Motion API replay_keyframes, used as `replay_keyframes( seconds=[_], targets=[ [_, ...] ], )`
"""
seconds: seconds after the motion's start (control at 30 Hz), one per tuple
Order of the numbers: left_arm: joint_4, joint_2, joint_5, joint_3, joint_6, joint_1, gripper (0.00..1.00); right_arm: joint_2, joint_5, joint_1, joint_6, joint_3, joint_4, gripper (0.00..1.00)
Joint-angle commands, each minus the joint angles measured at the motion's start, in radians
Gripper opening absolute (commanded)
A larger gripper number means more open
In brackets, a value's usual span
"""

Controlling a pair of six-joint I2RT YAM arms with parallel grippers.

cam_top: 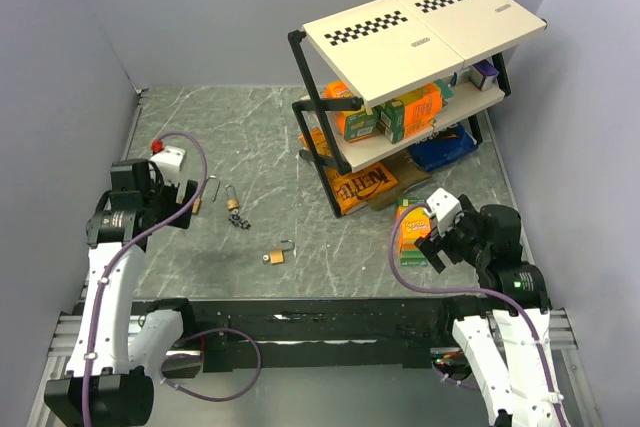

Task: Lock with the key
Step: Pick up the lock from the center of the board.

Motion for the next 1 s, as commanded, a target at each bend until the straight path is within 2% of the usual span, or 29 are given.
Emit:
replay_keyframes(
  seconds=[0.0, 0.17, 0.27, 0.37, 0.47, 0.6, 0.73, 0.83, 0.97],
  targets=[
    [-0.05, 0.003, 0.165, 0.075, 0.209, 0.004, 0.96, -0.043, -0.014, -0.003, 0.062, 0.041, 0.063, 0.99],
    [-0.139, 0.031, 0.306, 0.09, 0.353, -0.005, 0.96, -0.08, -0.043, -0.005, 0.179, 0.09, 0.09, 0.99],
    [-0.185, 0.061, 0.374, 0.104, 0.412, -0.057, 0.96, -0.081, -0.053, -0.003, 0.239, 0.116, 0.09, 0.99],
    [-0.181, 0.091, 0.392, 0.093, 0.426, -0.169, 0.96, -0.072, -0.06, -0.003, 0.289, 0.139, 0.09, 0.99],
    [-0.135, 0.13, 0.365, 0.066, 0.392, -0.328, 0.96, -0.052, -0.064, -0.003, 0.372, 0.172, 0.086, 0.99],
    [-0.075, 0.216, 0.32, 0.012, 0.354, -0.474, 0.96, -0.044, -0.09, -0.005, 0.473, 0.205, 0.089, 0.99],
    [0.04, 0.287, 0.27, -0.037, 0.303, -0.601, 0.96, -0.051, -0.003, -0.005, 0.598, 0.228, 0.1, 0.99],
    [0.124, 0.348, 0.219, -0.069, 0.254, -0.728, 0.99, -0.064, 0.005, -0.003, 0.641, 0.243, 0.089, 0.99],
    [0.195, 0.436, 0.161, -0.082, 0.191, -0.793, 0.91, -0.075, 0.008, -0.015, 0.671, 0.245, 0.069, 0.99]
  ],
)
